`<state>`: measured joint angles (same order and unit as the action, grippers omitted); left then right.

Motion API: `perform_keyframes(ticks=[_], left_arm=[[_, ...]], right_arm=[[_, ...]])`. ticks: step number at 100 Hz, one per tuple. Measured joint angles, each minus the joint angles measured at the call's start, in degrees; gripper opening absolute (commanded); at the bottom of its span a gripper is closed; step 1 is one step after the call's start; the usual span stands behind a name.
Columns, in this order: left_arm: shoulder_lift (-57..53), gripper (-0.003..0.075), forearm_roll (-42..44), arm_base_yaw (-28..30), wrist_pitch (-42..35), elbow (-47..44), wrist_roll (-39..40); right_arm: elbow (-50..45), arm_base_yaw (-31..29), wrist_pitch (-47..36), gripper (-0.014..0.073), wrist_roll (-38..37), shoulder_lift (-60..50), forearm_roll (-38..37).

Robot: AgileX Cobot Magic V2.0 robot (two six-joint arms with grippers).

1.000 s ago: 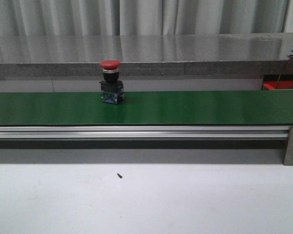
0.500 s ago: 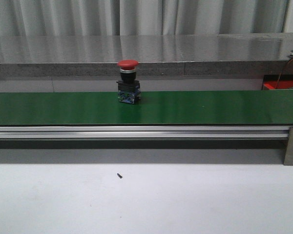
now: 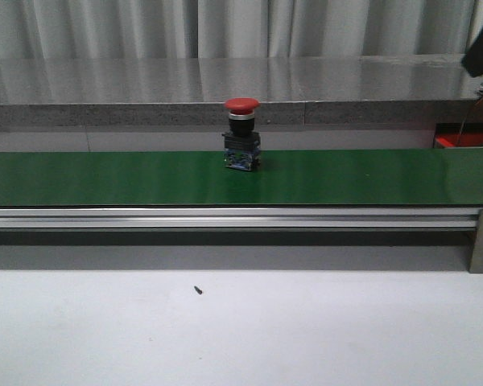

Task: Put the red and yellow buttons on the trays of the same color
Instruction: 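Lower the right gripper onto the red button riding the belt and grasp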

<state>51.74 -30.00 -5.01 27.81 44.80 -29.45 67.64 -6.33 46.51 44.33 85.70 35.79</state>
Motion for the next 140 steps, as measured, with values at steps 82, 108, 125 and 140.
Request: perform_keyframes(ticks=[82,108,125,140], left_arm=[[0.0,0.0061,0.0,0.0,0.0,0.0,0.0],[0.0,0.0061,0.0,0.0,0.0,0.0,0.0],[0.0,0.0061,0.0,0.0,0.0,0.0,0.0],[0.0,0.0061,0.0,0.0,0.0,0.0,0.0]], right_arm=[[22.1,15.3,6.8,0.0500,0.6,21.2,-2.1],[22.2,15.3,7.2,0.0500,0.8,22.8,-2.2],[22.4,15.3,5.8,0.0500,1.0,23.4,-2.2],[22.4,15.3,4.6,0.0419,1.0,24.5,-2.2]])
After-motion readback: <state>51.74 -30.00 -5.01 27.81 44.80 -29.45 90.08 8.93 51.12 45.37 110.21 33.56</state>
